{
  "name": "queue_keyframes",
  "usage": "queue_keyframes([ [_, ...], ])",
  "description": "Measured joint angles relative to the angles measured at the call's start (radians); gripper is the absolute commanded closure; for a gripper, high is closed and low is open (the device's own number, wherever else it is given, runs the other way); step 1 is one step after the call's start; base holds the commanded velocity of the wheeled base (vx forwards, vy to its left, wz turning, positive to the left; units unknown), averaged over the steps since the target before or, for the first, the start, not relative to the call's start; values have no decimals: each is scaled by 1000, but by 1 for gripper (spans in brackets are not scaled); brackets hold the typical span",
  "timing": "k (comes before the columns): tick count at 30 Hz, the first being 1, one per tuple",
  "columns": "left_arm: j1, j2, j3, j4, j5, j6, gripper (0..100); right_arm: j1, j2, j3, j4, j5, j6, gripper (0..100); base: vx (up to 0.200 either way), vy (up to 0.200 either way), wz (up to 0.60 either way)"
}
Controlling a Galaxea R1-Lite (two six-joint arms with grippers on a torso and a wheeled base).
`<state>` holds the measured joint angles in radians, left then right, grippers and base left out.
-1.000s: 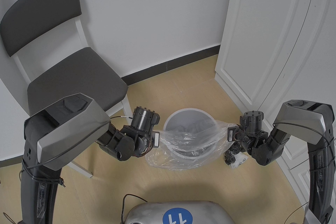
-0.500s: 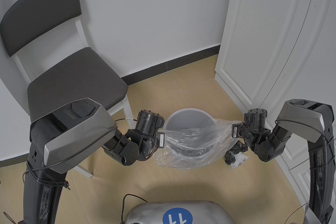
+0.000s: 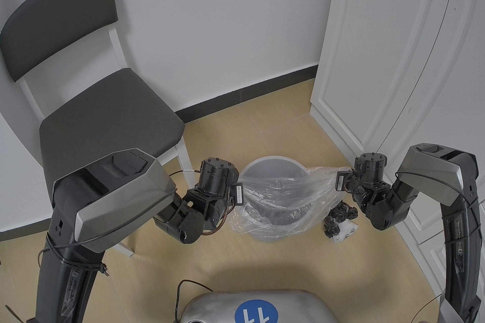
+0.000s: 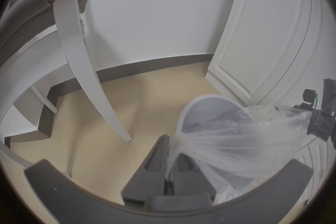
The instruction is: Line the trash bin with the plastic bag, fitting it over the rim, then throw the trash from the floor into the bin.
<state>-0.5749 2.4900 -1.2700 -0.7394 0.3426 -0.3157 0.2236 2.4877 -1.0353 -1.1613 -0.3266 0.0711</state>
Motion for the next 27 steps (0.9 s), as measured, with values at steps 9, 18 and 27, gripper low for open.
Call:
queue_keyframes([
  [9,3,30,-7,-29,-3,0,100,7,16,-4,-54,1,3,100,0,0,0],
  [18,13,42,-2,-17,-7,5,100,11,44,2,-67,1,-6,100,0,0,0],
  [27,19,29,71,1,-73,52,100,1,46,47,-54,3,-69,100,0,0,0],
])
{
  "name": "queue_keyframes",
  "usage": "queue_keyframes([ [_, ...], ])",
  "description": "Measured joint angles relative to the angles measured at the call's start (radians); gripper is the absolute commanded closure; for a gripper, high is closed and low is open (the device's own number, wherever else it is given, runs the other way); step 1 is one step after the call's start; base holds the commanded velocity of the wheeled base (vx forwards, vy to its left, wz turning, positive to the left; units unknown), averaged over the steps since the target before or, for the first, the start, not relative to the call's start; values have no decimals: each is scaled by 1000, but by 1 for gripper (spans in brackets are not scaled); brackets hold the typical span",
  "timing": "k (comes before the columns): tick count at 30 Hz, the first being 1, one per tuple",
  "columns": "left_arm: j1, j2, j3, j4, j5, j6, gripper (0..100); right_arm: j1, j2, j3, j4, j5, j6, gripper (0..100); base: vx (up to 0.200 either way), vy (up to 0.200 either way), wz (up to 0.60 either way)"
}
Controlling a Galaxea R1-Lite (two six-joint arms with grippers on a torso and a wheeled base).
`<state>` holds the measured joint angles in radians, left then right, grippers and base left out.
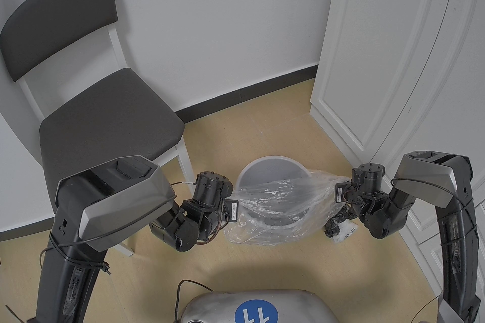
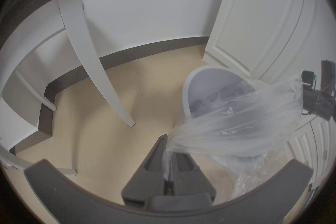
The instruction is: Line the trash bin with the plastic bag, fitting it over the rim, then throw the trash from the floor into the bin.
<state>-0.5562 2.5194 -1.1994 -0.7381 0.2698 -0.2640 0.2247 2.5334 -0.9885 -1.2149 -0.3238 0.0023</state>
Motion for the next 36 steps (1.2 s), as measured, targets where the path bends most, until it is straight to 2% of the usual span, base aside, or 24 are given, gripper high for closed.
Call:
queue_keyframes([
  [6,5,6,29,-13,-5,67,100,-5,0,49,3,1,-60,100,0,0,0],
  [10,14,17,34,-33,-5,78,100,-13,0,78,2,6,-89,100,0,0,0],
  [22,27,19,29,-161,0,77,100,-18,-11,61,-35,7,-74,100,0,0,0],
  [29,39,16,24,-169,1,79,100,-18,-11,61,-39,6,-74,100,0,0,0],
  [30,39,16,26,-168,1,79,100,-18,-11,63,-38,6,-74,0,0,0,0],
  [36,39,14,35,-175,-3,82,100,-18,-21,88,-38,28,-76,0,0,0,0],
])
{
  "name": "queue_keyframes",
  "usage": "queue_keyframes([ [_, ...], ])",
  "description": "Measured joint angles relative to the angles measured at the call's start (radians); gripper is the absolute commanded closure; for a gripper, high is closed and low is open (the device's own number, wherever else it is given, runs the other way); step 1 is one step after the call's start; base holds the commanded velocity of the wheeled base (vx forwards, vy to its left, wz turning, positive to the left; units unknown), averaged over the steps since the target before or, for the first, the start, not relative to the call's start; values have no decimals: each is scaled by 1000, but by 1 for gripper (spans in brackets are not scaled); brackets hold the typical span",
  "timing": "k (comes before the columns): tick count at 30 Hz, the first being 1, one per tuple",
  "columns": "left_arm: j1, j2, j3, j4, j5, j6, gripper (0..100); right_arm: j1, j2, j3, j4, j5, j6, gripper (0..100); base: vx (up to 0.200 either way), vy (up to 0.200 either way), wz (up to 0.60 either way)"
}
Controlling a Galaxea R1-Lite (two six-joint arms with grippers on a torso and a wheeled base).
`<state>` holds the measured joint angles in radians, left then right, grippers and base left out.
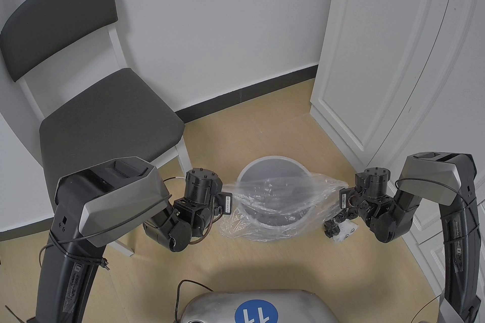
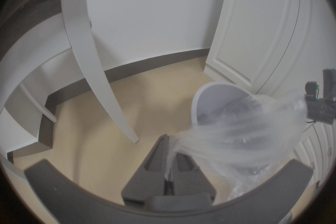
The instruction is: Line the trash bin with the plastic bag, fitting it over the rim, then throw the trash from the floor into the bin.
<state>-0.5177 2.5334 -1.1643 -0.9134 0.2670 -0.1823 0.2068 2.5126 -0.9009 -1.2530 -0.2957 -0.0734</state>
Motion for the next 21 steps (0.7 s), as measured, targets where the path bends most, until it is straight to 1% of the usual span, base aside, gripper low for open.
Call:
queue_keyframes([
  [3,0,-4,13,-19,-10,1,100,-7,-13,16,3,42,0,0,0,0,0],
  [6,0,-10,31,-41,-33,1,100,-24,-36,47,11,121,-2,0,0,0,0],
  [9,-1,-16,46,-57,-48,1,100,-51,-67,91,22,236,-10,0,0,0,0],
  [12,-2,-19,53,-66,-56,1,100,-92,-99,137,32,370,-33,0,0,0,0],
  [14,-2,-21,55,-69,-59,1,100,-130,-119,168,35,467,-59,0,0,0,0],
  [21,1,-19,44,-66,-61,1,100,-279,-139,235,42,771,-162,0,0,0,0],
])
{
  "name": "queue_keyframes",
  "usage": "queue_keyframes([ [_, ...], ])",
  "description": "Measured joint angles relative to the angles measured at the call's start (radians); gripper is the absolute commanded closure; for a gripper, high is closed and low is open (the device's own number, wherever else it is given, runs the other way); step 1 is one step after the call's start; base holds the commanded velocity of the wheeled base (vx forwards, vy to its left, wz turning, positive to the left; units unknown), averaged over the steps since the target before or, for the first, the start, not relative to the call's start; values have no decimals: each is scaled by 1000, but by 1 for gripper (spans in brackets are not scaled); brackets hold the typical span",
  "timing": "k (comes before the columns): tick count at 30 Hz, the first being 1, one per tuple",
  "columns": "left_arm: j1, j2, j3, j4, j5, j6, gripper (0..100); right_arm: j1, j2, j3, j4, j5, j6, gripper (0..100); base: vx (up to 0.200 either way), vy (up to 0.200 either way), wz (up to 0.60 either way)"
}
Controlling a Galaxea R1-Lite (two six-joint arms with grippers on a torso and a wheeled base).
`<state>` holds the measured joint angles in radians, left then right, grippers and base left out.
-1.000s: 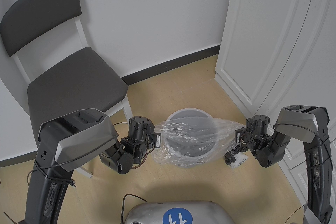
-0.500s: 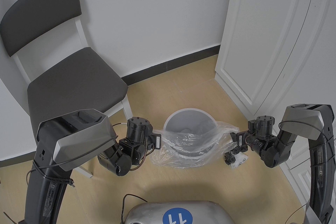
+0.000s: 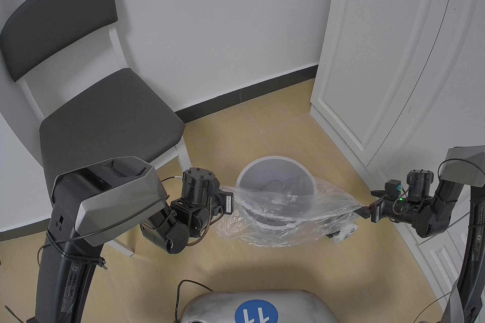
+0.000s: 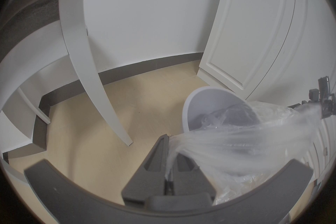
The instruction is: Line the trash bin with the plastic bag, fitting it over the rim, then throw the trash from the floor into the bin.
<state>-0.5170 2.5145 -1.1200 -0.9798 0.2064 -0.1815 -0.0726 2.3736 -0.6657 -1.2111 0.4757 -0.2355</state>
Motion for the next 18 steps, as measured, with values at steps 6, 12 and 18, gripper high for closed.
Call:
queue_keyframes([
  [6,5,9,-24,6,1,-1,100,-128,50,8,1,169,-58,0,0,0,0],
  [12,10,19,-38,8,2,0,100,-171,85,6,0,289,-64,0,0,0,0],
  [18,14,29,-51,8,3,-2,100,-199,102,6,-7,413,-60,0,0,0,0],
])
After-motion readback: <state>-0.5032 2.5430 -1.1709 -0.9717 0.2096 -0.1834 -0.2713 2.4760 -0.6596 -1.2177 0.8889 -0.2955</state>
